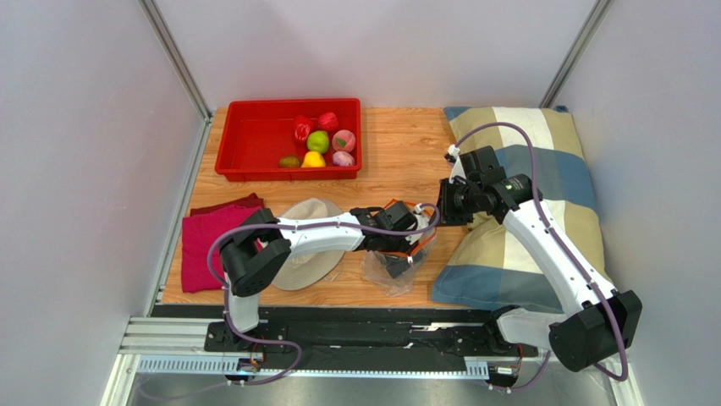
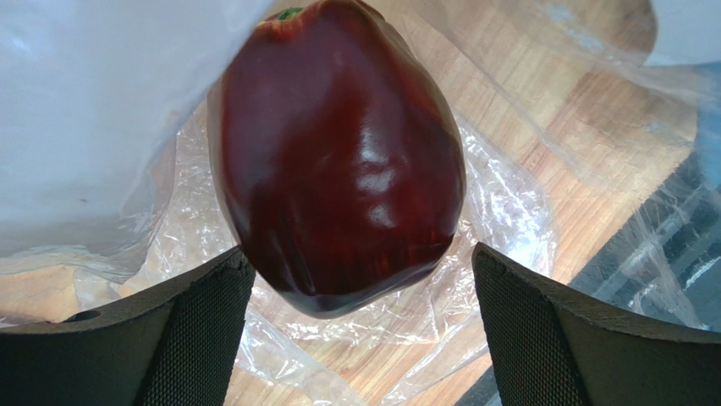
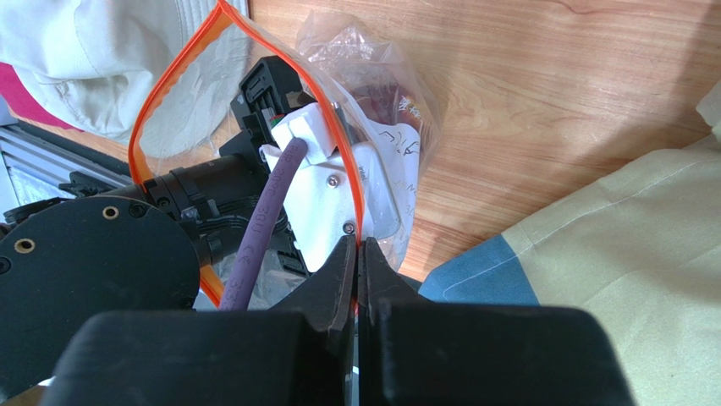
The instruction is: Open the zip-top bag and remove the fake food
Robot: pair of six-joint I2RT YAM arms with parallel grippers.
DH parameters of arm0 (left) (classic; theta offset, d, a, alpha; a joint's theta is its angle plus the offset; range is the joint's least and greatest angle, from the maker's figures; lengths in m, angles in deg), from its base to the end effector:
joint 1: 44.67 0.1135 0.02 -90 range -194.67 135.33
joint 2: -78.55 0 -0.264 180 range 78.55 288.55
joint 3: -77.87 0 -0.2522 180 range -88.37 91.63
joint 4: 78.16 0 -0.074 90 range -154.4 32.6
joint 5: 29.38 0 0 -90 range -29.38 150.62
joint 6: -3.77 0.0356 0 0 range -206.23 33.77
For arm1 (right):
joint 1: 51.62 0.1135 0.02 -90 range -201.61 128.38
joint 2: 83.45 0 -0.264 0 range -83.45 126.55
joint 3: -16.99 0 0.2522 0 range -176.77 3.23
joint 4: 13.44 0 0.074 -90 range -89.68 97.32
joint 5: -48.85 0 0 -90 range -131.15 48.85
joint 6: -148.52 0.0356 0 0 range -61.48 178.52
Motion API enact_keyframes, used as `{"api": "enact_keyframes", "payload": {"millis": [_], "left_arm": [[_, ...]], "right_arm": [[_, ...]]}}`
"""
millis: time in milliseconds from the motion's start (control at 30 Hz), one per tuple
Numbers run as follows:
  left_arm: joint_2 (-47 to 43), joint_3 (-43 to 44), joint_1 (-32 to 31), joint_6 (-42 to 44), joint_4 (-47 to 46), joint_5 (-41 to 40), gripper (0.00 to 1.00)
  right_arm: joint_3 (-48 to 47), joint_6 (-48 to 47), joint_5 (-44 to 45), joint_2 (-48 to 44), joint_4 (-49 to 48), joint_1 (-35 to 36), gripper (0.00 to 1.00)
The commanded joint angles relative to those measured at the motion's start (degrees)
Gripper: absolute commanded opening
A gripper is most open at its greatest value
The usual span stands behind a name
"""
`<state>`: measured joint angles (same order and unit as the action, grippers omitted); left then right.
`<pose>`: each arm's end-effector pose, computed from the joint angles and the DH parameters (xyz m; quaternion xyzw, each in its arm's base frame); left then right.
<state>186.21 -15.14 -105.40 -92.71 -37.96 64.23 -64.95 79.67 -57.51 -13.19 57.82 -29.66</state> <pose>0.1884 -0.3408 0.1804 0.4481 0.8574 -0.1645 0.1925 0.2120 0.0963 0.3198 -0.0441 0.9549 0.2231 0.1911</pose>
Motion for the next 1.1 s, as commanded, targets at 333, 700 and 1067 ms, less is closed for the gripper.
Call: {"api": "enact_keyframes", "payload": {"millis": [333, 700, 1067], "left_arm": [[-3.1, 4.9, 2.1, -5.6, -7.9, 0.3, 0.83], [-5.3, 1.0, 2.2, -5.4, -15.0, -2.7, 0.94], [-9.4, -4.4, 2.1, -5.0, -21.7, -6.0, 0.78]], "right_arm": [[0.3, -0.1, -0.6, -1.3, -1.4, 0.1, 0.00], [0.2, 0.3, -0.7, -1.4, -0.9, 0.2, 0.00], [-2.9, 0.7, 1.2, -1.4, 4.1, -0.2, 0.00]]}}
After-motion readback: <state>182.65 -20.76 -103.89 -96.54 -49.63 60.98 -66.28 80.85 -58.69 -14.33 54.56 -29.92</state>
